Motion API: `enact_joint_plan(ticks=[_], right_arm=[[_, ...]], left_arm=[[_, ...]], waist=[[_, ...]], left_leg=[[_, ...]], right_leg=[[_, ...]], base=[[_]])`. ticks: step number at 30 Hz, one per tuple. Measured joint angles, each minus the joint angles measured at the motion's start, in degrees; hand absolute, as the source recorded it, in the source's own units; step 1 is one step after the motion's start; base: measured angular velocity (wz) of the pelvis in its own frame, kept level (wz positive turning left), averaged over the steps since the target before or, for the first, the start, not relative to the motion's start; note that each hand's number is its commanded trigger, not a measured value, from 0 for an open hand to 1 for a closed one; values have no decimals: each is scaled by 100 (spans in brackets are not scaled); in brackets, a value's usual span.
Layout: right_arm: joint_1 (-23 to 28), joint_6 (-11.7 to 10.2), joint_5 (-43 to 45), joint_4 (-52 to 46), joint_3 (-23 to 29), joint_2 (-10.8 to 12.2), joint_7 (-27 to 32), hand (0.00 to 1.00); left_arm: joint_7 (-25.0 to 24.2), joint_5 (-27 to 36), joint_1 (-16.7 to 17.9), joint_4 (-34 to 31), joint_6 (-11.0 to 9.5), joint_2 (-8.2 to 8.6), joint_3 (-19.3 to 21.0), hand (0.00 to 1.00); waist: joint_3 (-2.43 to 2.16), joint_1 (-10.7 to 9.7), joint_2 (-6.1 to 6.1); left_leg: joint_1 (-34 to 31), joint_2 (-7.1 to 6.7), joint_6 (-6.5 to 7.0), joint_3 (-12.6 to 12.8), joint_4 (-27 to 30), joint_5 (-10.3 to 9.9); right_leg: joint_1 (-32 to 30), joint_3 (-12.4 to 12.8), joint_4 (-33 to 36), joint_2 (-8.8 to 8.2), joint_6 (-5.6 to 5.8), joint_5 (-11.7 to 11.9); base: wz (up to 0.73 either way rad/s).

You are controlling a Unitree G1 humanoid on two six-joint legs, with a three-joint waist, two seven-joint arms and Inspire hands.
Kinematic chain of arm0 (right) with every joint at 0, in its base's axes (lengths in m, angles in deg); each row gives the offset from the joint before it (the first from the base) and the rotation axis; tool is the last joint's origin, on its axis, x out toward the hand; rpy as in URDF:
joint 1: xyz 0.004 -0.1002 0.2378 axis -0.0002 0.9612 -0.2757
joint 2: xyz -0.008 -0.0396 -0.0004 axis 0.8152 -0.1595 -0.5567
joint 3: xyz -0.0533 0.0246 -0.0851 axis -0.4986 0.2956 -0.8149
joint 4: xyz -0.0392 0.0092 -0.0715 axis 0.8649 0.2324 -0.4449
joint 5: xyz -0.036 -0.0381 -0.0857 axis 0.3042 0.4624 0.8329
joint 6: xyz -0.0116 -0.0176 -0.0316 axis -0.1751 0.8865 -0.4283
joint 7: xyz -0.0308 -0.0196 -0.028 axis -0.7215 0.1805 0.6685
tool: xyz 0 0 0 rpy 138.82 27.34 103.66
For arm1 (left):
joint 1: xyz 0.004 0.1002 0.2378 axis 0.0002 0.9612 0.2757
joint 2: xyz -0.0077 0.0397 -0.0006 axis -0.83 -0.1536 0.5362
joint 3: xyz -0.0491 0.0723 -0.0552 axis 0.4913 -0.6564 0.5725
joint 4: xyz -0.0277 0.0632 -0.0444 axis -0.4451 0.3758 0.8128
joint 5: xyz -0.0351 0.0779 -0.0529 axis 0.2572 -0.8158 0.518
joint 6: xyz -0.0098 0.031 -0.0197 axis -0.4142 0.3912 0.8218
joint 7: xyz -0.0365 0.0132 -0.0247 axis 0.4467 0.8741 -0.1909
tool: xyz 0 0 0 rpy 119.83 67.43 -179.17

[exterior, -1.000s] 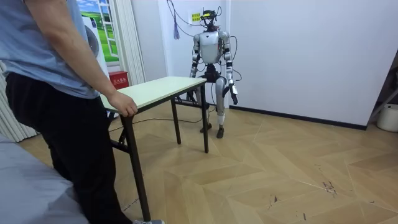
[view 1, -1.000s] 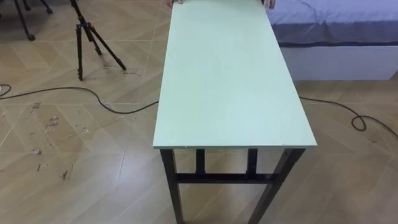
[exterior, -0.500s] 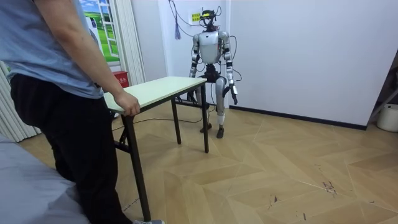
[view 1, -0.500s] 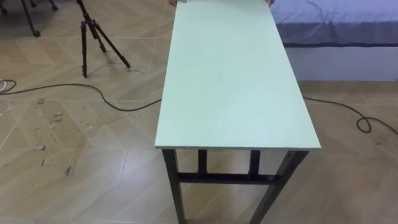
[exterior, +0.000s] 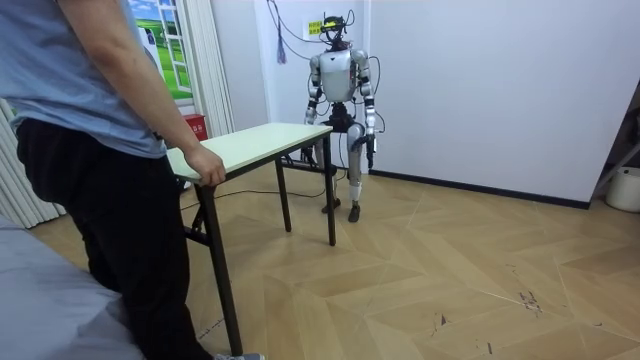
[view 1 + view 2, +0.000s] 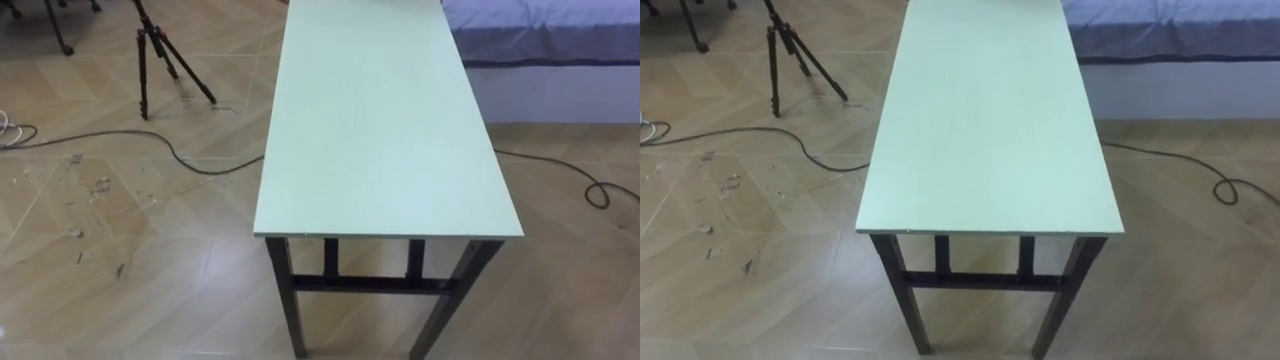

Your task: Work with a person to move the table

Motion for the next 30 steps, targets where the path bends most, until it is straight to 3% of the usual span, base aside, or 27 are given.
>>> enact_joint_plan(ticks=[3,8,13,17,24,30], right_arm=[[114,8,-320,-616,-12,-1,-207,0],[568,81,-1141,-2033,-206,57,-549,0],[641,125,-1520,-2963,-527,51,-715,0],[677,208,-2238,-3691,-904,70,-890,0],[618,257,-3093,-3964,-1307,65,-1013,0],[595,330,-3111,-4145,-1348,24,-884,0]], left_arm=[[-189,624,96,-482,-1,-41,-282,0],[-620,1511,541,-1701,56,-117,-814,0],[-1042,2319,633,-2652,116,-125,-1132,0],[-1139,2541,626,-3456,197,-138,-1338,0],[-1220,2596,572,-4082,302,-196,-1746,0],[-1209,2588,569,-4725,389,-195,-1792,0]], waist=[[-12,-63,23],[15,-128,-23],[21,-110,-39],[34,-110,-70],[39,-127,-73],[65,-129,-88]], left_leg=[[24,0,0,9,7,0],[25,0,-1,11,50,0],[-71,8,0,-27,88,0],[-57,7,0,11,81,0],[-36,0,1,20,87,0],[-43,-6,1,2,83,0]], right_leg=[[1,5,4,-2,1,0],[-11,0,0,0,1,0],[-77,30,21,1,1,0],[-83,74,40,1,1,1],[-83,115,84,3,2,1],[-60,104,85,12,2,0]], base=[[0],[0],[-1],[-2],[-1],[0]])
